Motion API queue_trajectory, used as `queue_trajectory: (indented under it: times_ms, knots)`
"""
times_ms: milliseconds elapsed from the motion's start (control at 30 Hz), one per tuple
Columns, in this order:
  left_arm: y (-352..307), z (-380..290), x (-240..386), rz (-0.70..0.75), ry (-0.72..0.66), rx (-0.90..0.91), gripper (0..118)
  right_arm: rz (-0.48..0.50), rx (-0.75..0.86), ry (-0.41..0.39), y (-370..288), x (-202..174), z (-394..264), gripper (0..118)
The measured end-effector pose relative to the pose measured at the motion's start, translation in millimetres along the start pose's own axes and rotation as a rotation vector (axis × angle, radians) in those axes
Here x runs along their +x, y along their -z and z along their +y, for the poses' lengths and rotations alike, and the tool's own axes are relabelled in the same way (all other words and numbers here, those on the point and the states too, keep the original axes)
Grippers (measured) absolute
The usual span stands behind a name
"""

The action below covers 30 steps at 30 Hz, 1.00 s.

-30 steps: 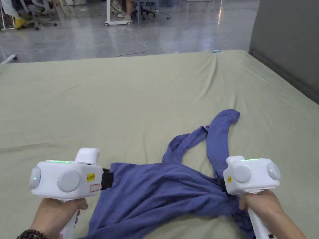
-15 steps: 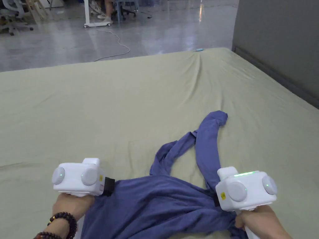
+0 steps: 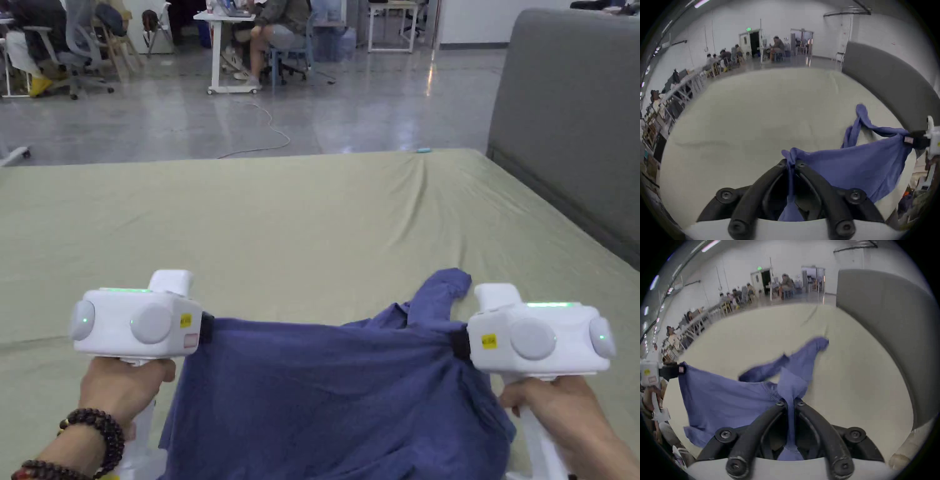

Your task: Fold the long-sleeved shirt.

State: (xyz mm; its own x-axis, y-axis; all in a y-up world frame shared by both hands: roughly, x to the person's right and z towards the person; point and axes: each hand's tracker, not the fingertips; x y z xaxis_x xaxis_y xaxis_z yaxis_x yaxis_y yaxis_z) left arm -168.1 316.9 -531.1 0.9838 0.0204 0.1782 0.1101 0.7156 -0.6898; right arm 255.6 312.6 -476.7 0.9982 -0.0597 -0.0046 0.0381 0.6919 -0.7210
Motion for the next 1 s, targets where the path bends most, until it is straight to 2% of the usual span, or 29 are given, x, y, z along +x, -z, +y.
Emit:
queue_trajectory:
  times_ms: [133,267,400,567,667,800,1000]
  knots:
    - [-65,62,-19,0.011,-0.034,0.163,0,0.032,0.132,-0.066,-31,-18,82,3]
    - [-119,133,-31,0.062,-0.055,0.333,0,0.022,0.274,-0.112,-59,-45,170,3]
    - [-157,201,-37,0.131,-0.034,0.42,0,0.021,0.379,-0.159,-86,-71,253,3]
    - [-189,275,-40,0.239,-0.027,0.454,0,0.056,0.46,-0.125,-123,-81,344,3]
    - [-204,301,-39,0.232,-0.036,0.501,0,0.059,0.503,-0.072,-148,-82,379,3]
    - [-220,325,-42,0.162,-0.15,0.582,0,0.045,0.578,-0.045,-177,-85,407,3]
    - [-220,335,-40,0.155,-0.13,0.584,0,0.037,0.636,-0.049,-189,-83,422,3]
